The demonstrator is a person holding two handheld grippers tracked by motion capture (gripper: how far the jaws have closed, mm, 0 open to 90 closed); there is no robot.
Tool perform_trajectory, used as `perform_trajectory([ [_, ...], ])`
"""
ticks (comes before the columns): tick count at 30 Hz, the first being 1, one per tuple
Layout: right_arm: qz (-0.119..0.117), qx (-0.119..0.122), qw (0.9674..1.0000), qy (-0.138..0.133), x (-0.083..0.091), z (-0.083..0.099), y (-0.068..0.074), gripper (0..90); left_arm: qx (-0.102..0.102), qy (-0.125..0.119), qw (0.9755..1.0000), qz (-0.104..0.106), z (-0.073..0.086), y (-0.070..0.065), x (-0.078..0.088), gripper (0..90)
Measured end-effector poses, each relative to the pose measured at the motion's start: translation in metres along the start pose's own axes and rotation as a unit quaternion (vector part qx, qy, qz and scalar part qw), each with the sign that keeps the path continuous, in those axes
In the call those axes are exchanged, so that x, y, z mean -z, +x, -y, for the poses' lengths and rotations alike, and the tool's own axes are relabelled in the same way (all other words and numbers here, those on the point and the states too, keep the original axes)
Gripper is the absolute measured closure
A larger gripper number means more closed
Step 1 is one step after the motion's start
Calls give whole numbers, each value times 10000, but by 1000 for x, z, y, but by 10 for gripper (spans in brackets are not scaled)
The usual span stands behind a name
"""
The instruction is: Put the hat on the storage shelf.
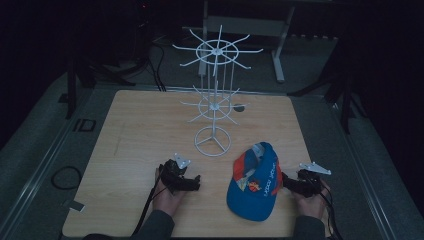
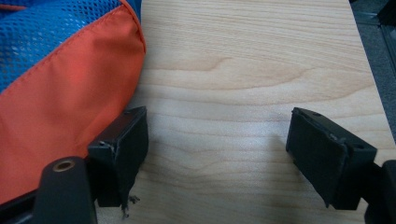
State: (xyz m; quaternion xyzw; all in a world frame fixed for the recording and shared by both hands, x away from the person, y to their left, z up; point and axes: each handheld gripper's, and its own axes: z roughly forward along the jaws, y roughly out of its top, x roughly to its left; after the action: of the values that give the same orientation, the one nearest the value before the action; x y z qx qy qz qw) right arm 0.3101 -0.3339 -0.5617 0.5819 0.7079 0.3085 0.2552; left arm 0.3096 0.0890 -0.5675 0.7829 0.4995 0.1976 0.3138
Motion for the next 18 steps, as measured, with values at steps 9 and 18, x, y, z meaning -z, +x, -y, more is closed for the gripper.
perform_trajectory([
  [9,113,-68,9997,207,7,-1,6,344,19,1,10000,-11,0,0,0,19],
  [18,287,208,9989,296,20,-6,18,400,17,1,10000,-11,0,0,0,19],
])
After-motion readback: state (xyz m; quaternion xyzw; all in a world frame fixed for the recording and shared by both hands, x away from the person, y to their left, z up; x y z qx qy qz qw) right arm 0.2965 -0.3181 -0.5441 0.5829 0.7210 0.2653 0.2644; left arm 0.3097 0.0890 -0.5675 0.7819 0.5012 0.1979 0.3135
